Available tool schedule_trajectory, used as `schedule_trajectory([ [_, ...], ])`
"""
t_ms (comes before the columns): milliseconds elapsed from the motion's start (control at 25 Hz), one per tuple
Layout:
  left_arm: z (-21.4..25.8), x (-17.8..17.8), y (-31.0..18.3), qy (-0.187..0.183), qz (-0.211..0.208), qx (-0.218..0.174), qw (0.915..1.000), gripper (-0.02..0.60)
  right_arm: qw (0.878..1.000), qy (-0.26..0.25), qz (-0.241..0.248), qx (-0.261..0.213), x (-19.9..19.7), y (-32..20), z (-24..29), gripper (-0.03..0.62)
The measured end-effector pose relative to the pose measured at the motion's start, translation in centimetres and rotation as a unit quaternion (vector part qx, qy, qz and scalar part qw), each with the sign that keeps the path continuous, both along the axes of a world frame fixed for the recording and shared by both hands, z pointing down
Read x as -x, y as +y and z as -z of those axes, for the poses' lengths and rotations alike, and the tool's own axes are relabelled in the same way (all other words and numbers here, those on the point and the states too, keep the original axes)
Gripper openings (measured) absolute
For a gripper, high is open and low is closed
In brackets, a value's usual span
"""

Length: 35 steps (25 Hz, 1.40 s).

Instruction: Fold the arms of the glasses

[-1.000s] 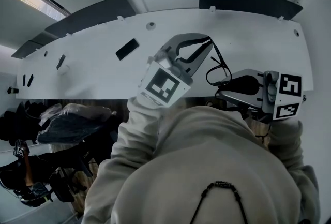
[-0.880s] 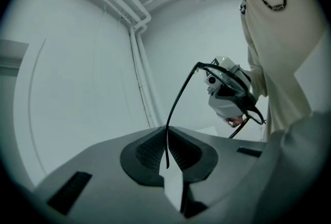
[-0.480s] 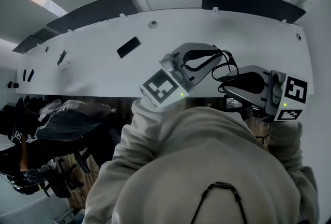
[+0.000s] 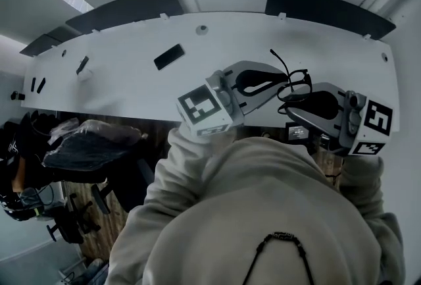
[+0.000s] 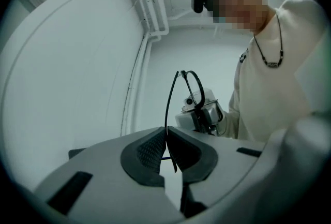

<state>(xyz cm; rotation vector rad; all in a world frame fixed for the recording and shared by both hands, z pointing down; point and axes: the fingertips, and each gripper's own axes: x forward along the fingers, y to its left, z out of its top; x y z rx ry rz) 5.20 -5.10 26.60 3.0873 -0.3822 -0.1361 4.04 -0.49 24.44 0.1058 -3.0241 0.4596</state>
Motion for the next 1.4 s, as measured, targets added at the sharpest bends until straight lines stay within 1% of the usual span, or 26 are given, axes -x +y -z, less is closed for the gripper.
schedule_trajectory([
  [200,0.5,0.3,0.8,0.021,-0.043,0.022,0.9986,0.014,1.0,-0.017,-0.003,-0.004,0.2,-0.3,0.6,0.06],
  [360,1.8,1.1,1.3,0.073,-0.068,0.04,0.9942,0.005,1.0,-0.026,-0.015,-0.005,-0.4,-0.7,1.0,0.06],
  [440,1.9,1.5,1.1,0.082,-0.066,0.046,0.9934,0.005,0.999,-0.035,-0.011,-0.01,-0.8,-0.4,1.6,0.06],
  [520,1.5,1.7,0.9,0.078,-0.059,0.049,0.994,0.005,0.999,-0.035,-0.01,-0.017,-0.9,-0.3,1.8,0.06],
  [600,0.9,1.4,0.9,0.06,-0.05,0.046,0.9959,0.006,0.999,-0.033,-0.008,-0.018,-0.9,-0.2,1.8,0.06],
  [760,-0.4,-0.2,2.3,0.021,-0.067,0.035,0.9969,0.009,0.999,-0.03,-0.003,-0.018,-0.9,0.0,1.5,0.06],
  [880,-1.1,-1.0,2.5,0.003,-0.068,0.03,0.9972,0.012,1.0,-0.023,0.001,-0.019,-1.1,0.2,1.2,0.06],
  [960,-1.1,-1.1,2.5,-0.003,-0.066,0.028,0.9974,0.015,1.0,-0.02,0.003,-0.02,-1.1,0.2,1.1,0.06],
  [1000,-1.1,-1.0,2.5,-0.005,-0.065,0.027,0.9975,0.028,1.0,-0.02,0.004,-0.02,-1.1,0.3,1.1,0.06],
  [1080,-1.1,-0.8,2.6,-0.01,-0.062,0.028,0.9977,0.118,1.0,-0.02,0.007,-0.019,-1.0,0.4,1.2,0.06],
  [1120,-1.1,-0.7,2.6,-0.014,-0.061,0.028,0.9976,0.138,1.0,-0.019,0.01,-0.019,-1.0,0.4,1.2,0.06],
  [1240,-1.3,-1.0,2.3,-0.023,-0.056,0.024,0.9979,0.137,1.0,-0.014,0.016,-0.023,-0.9,0.6,1.1,0.06],
  [1400,-1.2,-0.1,0.7,-0.002,-0.013,0.038,0.9992,0.137,0.999,-0.008,0.028,-0.027,-0.8,0.9,0.9,0.06],
])
